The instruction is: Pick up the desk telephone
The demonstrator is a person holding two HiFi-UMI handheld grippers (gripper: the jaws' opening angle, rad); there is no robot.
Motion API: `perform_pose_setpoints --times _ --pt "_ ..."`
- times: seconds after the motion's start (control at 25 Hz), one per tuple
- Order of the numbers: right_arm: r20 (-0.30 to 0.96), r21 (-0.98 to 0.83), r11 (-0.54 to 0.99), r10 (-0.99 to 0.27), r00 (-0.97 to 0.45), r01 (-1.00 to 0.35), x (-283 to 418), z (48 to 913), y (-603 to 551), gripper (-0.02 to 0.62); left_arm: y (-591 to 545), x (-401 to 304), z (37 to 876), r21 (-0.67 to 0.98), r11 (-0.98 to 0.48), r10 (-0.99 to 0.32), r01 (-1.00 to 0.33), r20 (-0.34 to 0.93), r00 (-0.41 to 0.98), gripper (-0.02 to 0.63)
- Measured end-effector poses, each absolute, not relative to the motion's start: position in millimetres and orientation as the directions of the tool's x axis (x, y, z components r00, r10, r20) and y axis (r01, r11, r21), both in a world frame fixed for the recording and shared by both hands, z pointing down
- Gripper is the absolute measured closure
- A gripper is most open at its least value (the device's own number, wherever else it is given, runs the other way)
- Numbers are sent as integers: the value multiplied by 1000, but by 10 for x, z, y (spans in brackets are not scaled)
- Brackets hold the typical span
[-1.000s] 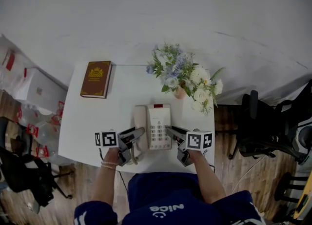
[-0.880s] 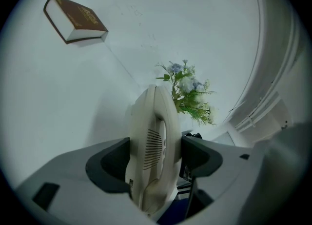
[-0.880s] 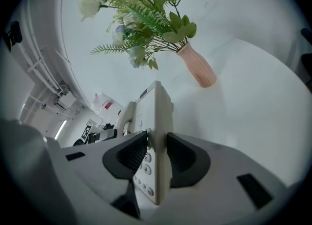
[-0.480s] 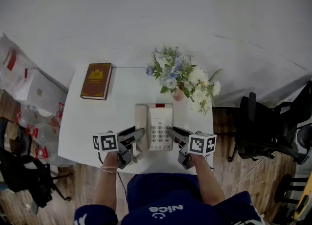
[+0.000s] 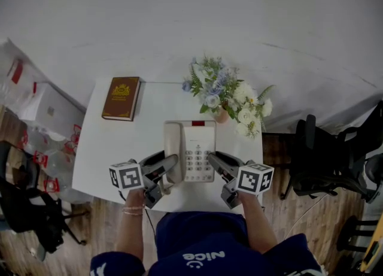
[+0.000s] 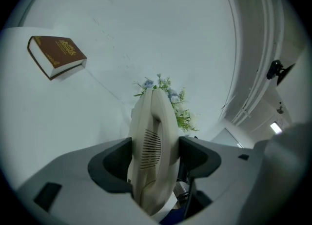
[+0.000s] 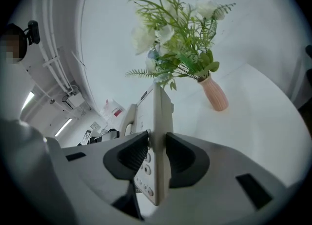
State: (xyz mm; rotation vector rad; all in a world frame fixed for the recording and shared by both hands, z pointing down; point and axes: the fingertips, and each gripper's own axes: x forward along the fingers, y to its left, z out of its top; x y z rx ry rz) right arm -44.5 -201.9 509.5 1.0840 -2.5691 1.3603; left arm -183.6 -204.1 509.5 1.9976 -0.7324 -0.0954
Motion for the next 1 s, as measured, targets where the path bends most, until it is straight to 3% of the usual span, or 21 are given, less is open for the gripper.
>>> perform_pose_setpoints --times 1.0 --pt "104 -579 587 -635 -765 -566 -578 3823 -1945 463 -1903 -1967 3781 669 -564 -636 -485 23 771 290"
